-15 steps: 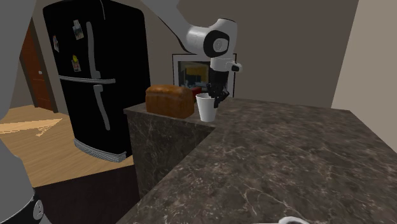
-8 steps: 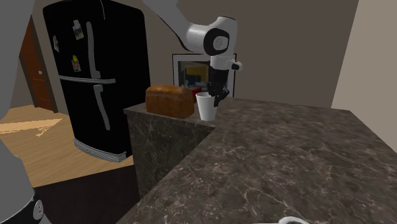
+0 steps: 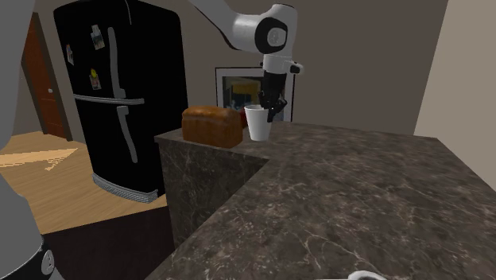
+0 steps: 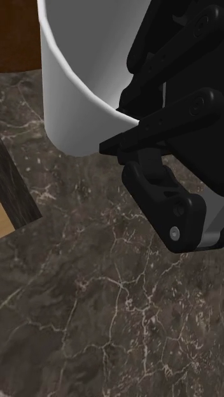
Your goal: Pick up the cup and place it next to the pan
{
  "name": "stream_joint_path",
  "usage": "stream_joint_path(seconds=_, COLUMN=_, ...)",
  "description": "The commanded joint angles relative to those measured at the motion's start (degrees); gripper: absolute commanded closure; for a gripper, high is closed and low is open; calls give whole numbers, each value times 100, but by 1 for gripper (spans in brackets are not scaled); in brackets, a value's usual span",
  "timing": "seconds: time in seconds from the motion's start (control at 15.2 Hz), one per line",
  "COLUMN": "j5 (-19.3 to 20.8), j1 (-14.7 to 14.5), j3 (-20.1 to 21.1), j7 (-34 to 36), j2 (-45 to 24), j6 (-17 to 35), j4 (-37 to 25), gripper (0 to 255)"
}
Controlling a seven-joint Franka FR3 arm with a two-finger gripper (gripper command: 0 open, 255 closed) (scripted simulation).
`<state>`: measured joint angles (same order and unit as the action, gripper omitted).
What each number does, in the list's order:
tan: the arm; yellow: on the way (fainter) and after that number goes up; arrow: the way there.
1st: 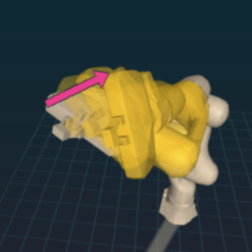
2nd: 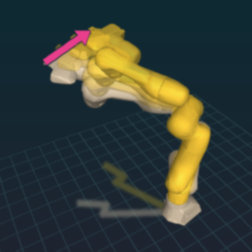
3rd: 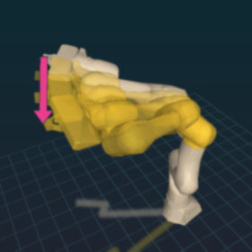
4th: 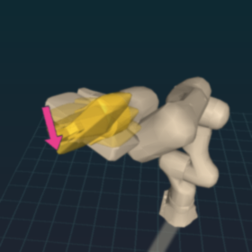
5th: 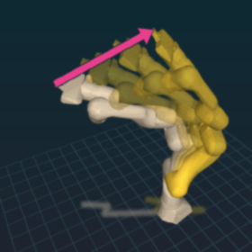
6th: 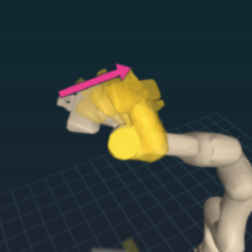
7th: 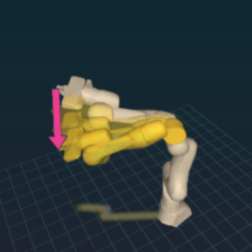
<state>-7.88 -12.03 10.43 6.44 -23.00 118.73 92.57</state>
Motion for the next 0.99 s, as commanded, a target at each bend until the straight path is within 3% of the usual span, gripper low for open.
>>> stream_joint_path(seconds=0.0, j5=0, j1=8, j3=-1, j7=10, j2=45, j6=-125, j4=-79, gripper=255)
stream_joint_path(seconds=0.92, j5=26, j1=11, j3=6, j7=161, j2=227, j6=-1107, j4=-893, gripper=255)
